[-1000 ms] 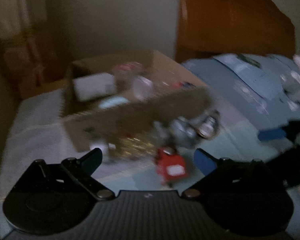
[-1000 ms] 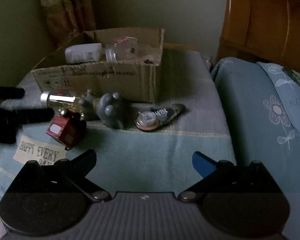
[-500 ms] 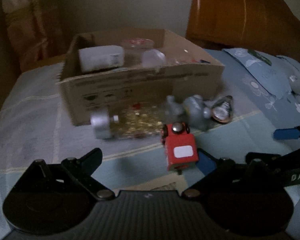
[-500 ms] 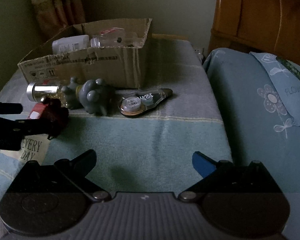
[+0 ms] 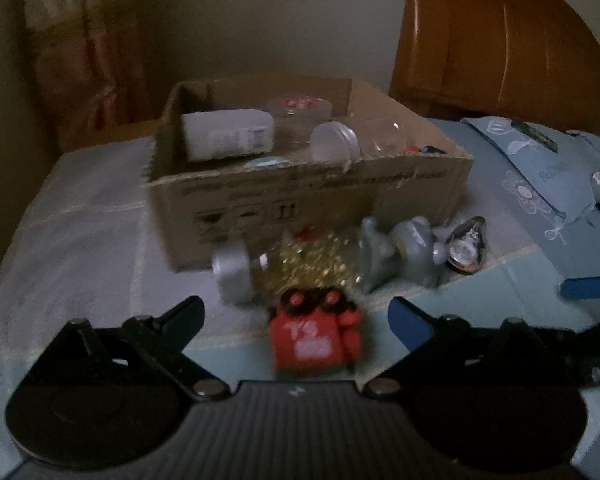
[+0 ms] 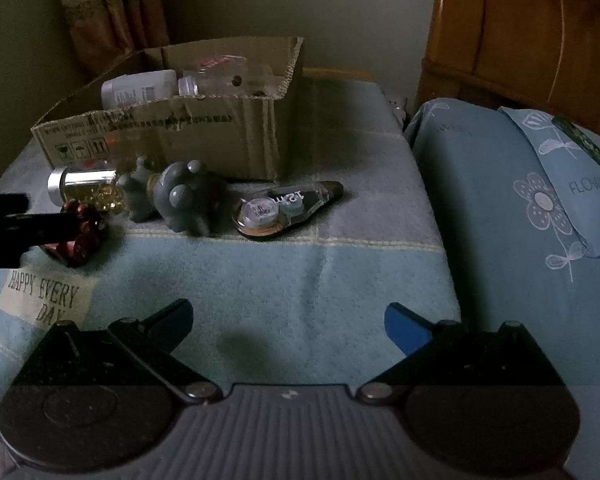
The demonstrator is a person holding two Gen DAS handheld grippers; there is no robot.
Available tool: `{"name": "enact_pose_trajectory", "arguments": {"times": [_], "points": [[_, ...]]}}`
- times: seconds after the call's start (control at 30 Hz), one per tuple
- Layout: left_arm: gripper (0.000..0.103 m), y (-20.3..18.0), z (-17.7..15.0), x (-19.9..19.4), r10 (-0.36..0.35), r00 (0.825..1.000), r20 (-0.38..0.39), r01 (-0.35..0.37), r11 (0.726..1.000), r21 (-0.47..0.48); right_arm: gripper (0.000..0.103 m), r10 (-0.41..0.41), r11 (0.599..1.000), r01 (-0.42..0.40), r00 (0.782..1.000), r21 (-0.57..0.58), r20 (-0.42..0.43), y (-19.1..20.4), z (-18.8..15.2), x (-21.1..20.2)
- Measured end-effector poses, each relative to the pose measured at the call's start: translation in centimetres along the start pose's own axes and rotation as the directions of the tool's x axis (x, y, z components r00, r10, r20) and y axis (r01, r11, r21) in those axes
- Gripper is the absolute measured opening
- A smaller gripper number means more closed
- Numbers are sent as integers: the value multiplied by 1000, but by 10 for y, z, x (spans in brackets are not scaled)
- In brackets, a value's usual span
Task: Organize rigid objects
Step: 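Move right tool to correction-tape roller while left tool approaches red toy train, then close right tool on correction-tape roller while left tool grips red toy train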
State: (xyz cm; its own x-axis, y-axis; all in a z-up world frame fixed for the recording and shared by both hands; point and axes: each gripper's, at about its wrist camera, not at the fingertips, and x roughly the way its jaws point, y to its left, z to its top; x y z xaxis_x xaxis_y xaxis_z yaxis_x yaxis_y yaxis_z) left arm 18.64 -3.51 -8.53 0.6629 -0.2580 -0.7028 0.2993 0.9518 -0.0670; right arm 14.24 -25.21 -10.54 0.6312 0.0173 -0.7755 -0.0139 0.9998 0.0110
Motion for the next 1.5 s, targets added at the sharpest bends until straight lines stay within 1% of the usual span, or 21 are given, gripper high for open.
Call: {"name": "enact_pose_trajectory", "arguments": {"times": [0.07, 0.17, 0.3, 0.4, 0.57, 0.6, 0.7, 0.83, 0.93, 1.03, 1.1, 1.17, 1.33, 1.47, 1.5], "points": [[98, -4, 1, 13, 1, 1000, -26, -1, 1000, 2, 103, 3, 1000, -3, 1000, -2, 3, 1, 1, 1], [98, -1, -4, 20, 30, 998, -53, -30, 1000, -3, 103, 5, 1000, -5, 1000, -8, 11, 1, 2, 0], [98, 15, -19, 13, 72, 994, -80, -72, 997, 5, 103, 11, 999, -10, 1000, -38, 29, -1, 4, 1], [99, 31, -29, 3, 102, 992, -76, -104, 994, -20, 103, 7, 998, -5, 999, -70, 31, -1, 7, 5], [99, 52, -35, -10, 160, 982, -105, -165, 985, -47, 103, 6, 991, -1, 999, -135, 36, -1, 12, 16], [98, 53, -35, -12, 163, 980, -114, -169, 984, -52, 103, 8, 989, -2, 999, -145, 38, -1, 12, 18], [99, 48, -32, -20, 126, 987, -99, -132, 989, -61, 103, 11, 986, -6, 999, -165, 33, -1, 13, 24], [99, 41, -18, -11, 107, 992, -64, -114, 986, -124, 103, 30, 982, -21, 999, -187, 43, 0, 12, 28], [99, 39, -10, 6, 143, 988, -65, -151, 976, -154, 103, 47, 979, -36, 997, -200, 53, -1, 12, 29], [99, 38, -11, 14, 177, 981, -74, -187, 972, -144, 103, 62, 975, -47, 996, -216, 64, -5, 13, 31], [99, 41, -12, 18, 192, 977, -98, -205, 968, -144, 103, 74, 973, -58, 995, -225, 62, -9, 15, 33], [99, 44, -16, 13, 203, 975, -95, -214, 968, -131, 103, 86, 969, -70, 995, -236, 59, -11, 19, 36], [99, 58, -23, 2, 228, 969, -97, -241, 959, -149, 103, 131, 961, -115, 990, -252, 46, -17, 30, 47], [98, 58, -26, -2, 254, 964, -83, -263, 954, -142, 103, 184, 957, -172, 982, -233, 32, -26, 38, 57], [97, 56, -26, -2, 253, 965, -76, -261, 955, -139, 103, 181, 958, -167, 983, -235, 36, -28, 40, 59]]}}
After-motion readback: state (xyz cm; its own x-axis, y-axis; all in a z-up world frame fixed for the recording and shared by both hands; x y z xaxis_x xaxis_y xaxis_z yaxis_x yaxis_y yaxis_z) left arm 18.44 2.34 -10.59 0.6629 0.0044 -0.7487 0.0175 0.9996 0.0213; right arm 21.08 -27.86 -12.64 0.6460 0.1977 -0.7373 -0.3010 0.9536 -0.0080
